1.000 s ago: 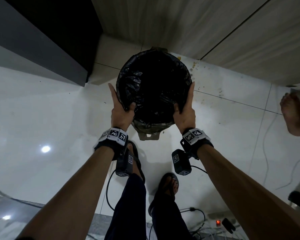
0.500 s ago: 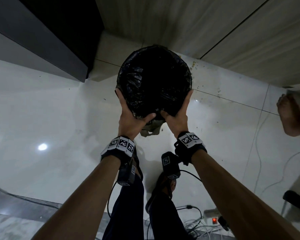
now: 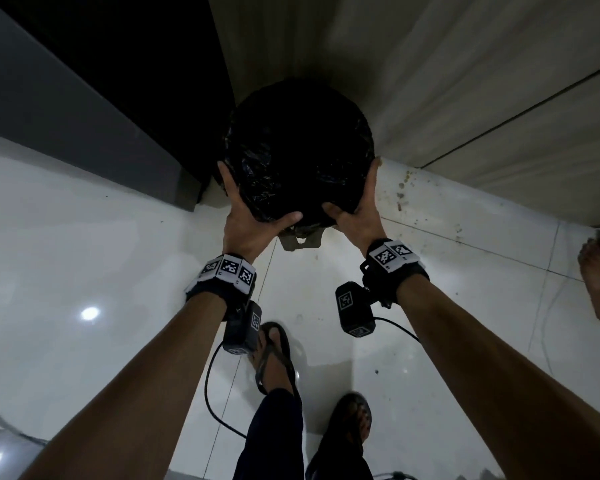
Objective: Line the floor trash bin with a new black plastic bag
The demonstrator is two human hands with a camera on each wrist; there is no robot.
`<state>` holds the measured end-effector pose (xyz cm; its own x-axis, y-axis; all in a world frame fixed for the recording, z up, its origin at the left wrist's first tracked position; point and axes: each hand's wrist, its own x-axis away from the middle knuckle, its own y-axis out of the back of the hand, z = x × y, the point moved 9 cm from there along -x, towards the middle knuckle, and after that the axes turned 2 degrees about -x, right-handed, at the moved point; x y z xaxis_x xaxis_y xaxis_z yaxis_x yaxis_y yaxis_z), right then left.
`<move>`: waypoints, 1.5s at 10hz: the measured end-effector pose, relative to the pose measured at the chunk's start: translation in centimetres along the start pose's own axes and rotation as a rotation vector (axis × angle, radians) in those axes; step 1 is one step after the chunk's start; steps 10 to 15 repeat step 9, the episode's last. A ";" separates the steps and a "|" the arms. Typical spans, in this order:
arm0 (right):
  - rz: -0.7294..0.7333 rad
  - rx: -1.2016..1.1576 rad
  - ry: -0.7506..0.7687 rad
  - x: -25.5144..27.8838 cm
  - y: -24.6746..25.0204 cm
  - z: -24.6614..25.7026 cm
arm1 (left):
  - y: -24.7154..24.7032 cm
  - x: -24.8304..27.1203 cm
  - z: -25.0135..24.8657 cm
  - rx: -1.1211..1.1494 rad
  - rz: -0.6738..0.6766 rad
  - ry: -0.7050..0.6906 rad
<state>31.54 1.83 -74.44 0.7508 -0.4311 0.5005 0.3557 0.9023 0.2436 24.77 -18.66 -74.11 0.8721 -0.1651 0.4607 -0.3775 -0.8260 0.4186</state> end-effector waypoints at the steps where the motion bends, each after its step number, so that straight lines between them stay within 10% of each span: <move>1: 0.016 0.019 0.001 -2.5 -1.6 1.6 | 1.5 -2.7 -0.6 0.033 -0.021 -0.005; 5: 0.057 0.183 0.042 -5.5 -4.3 4.4 | 4.7 -5.8 -0.7 0.056 -0.047 0.000; 9: 0.017 0.806 0.158 4.5 0.7 7.0 | 5.0 4.4 -1.1 -0.142 -0.017 0.057; 15: 0.017 0.806 0.158 4.5 0.7 7.0 | 5.0 4.4 -1.1 -0.142 -0.017 0.057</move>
